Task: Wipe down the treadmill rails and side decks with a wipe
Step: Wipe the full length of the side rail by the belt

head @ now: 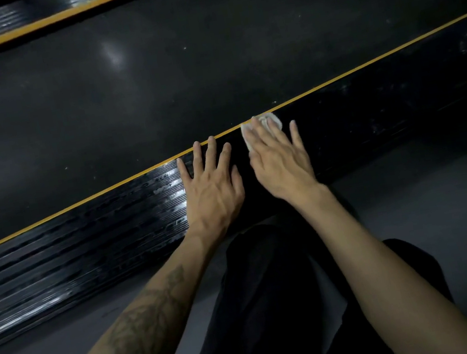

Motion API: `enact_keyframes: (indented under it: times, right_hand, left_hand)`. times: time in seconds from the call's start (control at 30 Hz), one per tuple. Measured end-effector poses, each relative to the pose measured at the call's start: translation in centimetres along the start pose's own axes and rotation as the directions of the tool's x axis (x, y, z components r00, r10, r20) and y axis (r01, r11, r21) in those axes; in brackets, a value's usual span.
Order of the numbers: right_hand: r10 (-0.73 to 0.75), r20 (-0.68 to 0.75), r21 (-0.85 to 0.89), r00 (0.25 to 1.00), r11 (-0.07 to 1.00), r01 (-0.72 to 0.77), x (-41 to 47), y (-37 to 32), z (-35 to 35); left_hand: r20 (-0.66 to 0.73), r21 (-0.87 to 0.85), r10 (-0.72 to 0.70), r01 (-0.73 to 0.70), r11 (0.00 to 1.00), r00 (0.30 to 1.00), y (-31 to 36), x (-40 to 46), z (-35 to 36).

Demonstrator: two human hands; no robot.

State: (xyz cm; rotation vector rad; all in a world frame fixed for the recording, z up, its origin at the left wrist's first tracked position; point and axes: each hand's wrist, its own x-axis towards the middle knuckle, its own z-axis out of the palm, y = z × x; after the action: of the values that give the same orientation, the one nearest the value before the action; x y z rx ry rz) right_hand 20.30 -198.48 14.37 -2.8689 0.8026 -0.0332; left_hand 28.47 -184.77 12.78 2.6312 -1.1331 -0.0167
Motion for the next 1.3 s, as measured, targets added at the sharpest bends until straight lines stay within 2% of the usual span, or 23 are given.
enact_keyframes:
  times: [0.13, 0.3, 0.4, 0.57, 0.73, 0.87, 0.93, 1.0, 1.13, 1.2, 1.3]
  right_hand:
    - [0.073, -0.038, 0.028, 0.997, 0.997, -0.072, -1.7, -0.4, 0.3]
    - [-0.061, 0.026, -0.019, 0.998, 0.998, 0.061, -0.3, -1.5, 0.1]
    - [-0.070, 0.015, -0.031, 0.997, 0.997, 0.070, 0.5, -0.6, 0.0]
    - [-0.026, -0.093, 0.027, 0.995, 0.999, 0.028, -1.4, -1.0, 0.5]
    - [-0.112, -0.068, 0.073, 0.991, 0.990, 0.117, -1.4, -0.6, 0.3]
    - [-0.266, -0.004, -0.017, 0.964, 0.964, 0.266, -0.5, 1.0, -0.2]
    - [-0.294, 0.034, -0.016, 0.955, 0.955, 0.295, 0.3, 2.0, -0.8]
    - [-0.263, 0.054, -0.031, 0.963, 0.964, 0.264, 0.9, 2.8, -1.1]
    - [-0.074, 0.050, -0.019, 0.996, 0.997, 0.075, -0.1, 2.7, -0.8]
    - [-0.073, 0.049, 0.027, 0.996, 0.997, 0.072, -1.1, 1.5, -0.7]
    - [-0.143, 0.046, 0.013, 0.989, 0.990, 0.143, -0.6, 0.6, -0.3]
  left_hand:
    - [0.009, 0.003, -0.002, 0.002, 1.000, 1.000, 0.1, 0.0, 0.1]
    - [0.011, -0.025, -0.005, 0.006, 1.000, 1.000, 0.0, 0.1, 0.0]
    - [-0.003, -0.018, 0.004, -0.004, 1.000, 1.000, 0.0, 0.1, 0.0]
    - [-0.009, -0.027, 0.000, -0.001, 1.000, 1.000, 0.0, 0.0, -0.1]
    - [-0.016, -0.047, -0.006, 0.006, 0.999, 1.000, 0.1, 0.0, -0.3]
    - [-0.038, -0.030, -0.001, -0.001, 1.000, 0.999, -0.1, -0.1, -0.2]
    - [-0.044, -0.031, -0.001, -0.001, 1.000, 0.999, -0.2, 0.0, -0.1]
    - [-0.048, -0.036, -0.002, 0.000, 0.999, 0.999, -0.2, 0.0, 0.0]
    - [-0.028, -0.019, 0.008, -0.009, 1.000, 1.000, -0.3, 0.1, 0.2]
    - [-0.010, -0.001, 0.021, -0.021, 1.000, 1.000, -0.3, 0.0, 0.1]
    - [0.011, 0.017, 0.049, -0.049, 0.999, 0.999, -0.3, 0.2, 0.2]
